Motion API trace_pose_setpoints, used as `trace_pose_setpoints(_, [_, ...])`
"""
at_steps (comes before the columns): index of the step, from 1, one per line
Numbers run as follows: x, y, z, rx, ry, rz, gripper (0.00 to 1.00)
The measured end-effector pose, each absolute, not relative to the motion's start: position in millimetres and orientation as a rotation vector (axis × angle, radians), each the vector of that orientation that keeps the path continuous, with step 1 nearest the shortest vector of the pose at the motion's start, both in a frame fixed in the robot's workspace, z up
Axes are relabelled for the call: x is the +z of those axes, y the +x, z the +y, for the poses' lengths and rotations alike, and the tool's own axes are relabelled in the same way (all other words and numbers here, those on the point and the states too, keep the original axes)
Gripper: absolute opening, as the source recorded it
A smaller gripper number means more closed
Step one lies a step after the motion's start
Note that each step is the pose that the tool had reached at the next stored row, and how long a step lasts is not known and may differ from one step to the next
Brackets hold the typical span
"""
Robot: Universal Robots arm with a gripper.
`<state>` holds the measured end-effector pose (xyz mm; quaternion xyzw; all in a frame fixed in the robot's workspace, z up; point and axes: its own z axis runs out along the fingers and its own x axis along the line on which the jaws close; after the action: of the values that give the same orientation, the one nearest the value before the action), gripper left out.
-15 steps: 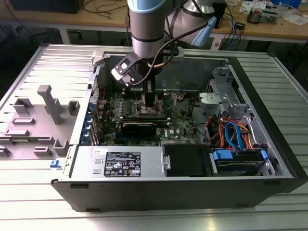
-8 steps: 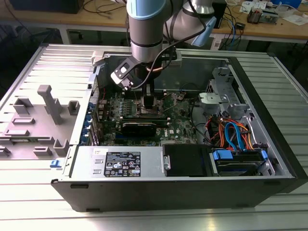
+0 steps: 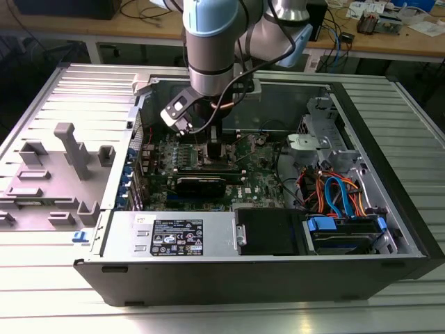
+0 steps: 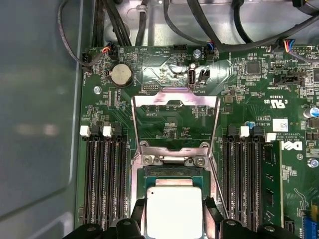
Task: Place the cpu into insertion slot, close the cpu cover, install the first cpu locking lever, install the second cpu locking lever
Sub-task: 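Place the cpu into insertion slot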
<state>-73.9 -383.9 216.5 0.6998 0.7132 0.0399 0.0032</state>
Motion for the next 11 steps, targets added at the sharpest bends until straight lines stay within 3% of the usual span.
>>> trace_pose_setpoints(11, [209.6, -73.8, -381.3, 0.095, 2.195, 2.21, 0.55])
